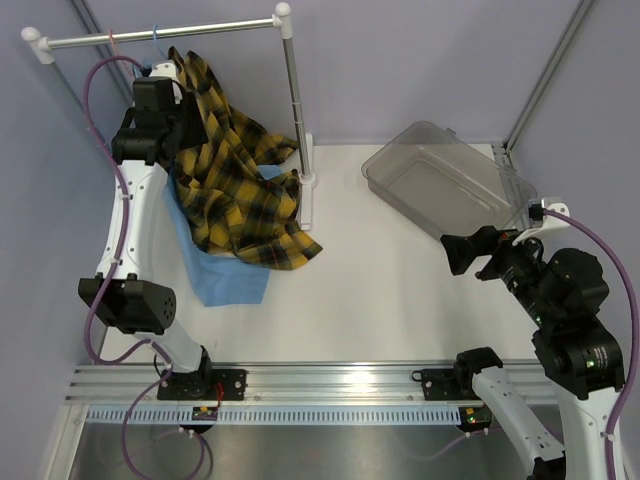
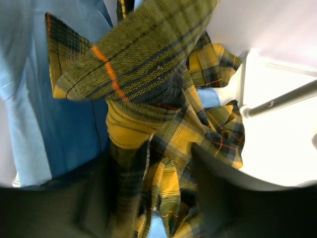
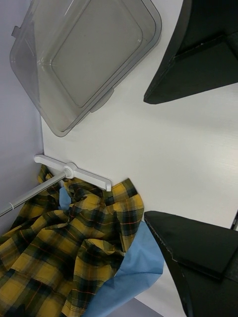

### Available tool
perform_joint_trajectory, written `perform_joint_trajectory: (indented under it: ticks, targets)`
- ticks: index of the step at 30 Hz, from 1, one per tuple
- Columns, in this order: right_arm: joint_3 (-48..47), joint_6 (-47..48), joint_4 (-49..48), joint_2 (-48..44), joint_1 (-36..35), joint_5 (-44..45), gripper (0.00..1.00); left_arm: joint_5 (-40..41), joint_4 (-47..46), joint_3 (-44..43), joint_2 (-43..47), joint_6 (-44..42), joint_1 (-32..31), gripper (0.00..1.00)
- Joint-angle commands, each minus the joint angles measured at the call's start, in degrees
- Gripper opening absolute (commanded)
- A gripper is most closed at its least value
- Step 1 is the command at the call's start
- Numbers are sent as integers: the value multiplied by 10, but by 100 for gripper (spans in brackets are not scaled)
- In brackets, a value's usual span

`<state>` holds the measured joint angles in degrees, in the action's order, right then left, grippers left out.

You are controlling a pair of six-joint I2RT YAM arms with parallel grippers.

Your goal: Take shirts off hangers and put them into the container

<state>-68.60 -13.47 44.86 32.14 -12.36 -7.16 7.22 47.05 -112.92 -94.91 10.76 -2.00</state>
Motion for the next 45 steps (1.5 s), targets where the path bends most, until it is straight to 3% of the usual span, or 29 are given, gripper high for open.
perform_joint_trajectory:
  ticks: [1, 7, 11, 23, 38, 45]
  targets:
    - [6, 6, -15, 8, -4, -17, 100, -20, -14, -29, -2, -14, 3, 49]
    - [14, 2, -24, 10, -3, -29, 99, -28, -14, -48, 7, -35, 3, 16]
    - [14, 1, -21, 13, -4, -30, 99, -42, -14, -56, 22, -38, 3, 0]
    - [17, 10, -10, 13, -4, -35, 99, -85, -16, -97, 92, -50, 2, 0]
    - [14, 13, -21, 25, -3, -48, 100, -183, -16, 173, 314, -27, -8, 0]
    - [22, 0, -35, 36, -3, -69, 99, -305, -15, 206, 410, -52, -18, 0]
